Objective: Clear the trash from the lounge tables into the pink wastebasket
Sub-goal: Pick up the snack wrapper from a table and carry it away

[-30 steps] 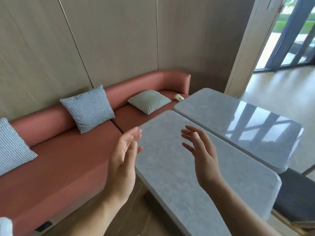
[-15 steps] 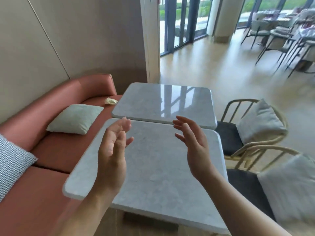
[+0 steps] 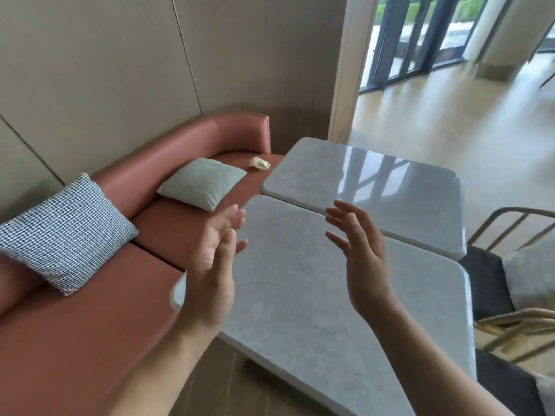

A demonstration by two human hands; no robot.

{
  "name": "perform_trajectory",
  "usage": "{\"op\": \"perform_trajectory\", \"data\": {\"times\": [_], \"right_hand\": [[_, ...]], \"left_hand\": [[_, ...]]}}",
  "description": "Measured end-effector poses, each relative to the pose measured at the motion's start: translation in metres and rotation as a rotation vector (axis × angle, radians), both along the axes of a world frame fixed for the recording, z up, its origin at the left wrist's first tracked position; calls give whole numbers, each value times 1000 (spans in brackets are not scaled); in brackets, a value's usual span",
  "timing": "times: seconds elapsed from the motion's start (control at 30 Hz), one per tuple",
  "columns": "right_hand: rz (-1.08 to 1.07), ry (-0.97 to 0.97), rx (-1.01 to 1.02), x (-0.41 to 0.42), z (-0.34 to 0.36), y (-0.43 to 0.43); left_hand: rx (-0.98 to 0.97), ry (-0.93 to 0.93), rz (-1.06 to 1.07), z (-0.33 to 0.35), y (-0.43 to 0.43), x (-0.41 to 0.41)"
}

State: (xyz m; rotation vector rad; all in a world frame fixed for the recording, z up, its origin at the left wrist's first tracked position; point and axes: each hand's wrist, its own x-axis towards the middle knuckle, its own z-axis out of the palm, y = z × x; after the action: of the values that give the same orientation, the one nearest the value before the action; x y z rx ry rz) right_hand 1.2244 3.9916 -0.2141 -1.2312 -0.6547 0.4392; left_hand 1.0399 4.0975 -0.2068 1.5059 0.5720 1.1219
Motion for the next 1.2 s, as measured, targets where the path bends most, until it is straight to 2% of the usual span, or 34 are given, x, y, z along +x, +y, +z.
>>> {"op": "perform_trajectory", "data": {"times": [0.23,0.67,0.9,1.2], "right_hand": [[84,-27,-18,-49,-11,100],[-126,-3,-16,-165,-24,314],[-202,-20,-40,-151,-20,354],[-176,-26,-52,-98,-23,406]], "left_hand": [[-2,-14,52,-7,95,-50],[-10,11,-230,-13,339,-123],[-72,-19,-276,-22,390,-98],[-72,-12,-258,-22,432,-58]]}}
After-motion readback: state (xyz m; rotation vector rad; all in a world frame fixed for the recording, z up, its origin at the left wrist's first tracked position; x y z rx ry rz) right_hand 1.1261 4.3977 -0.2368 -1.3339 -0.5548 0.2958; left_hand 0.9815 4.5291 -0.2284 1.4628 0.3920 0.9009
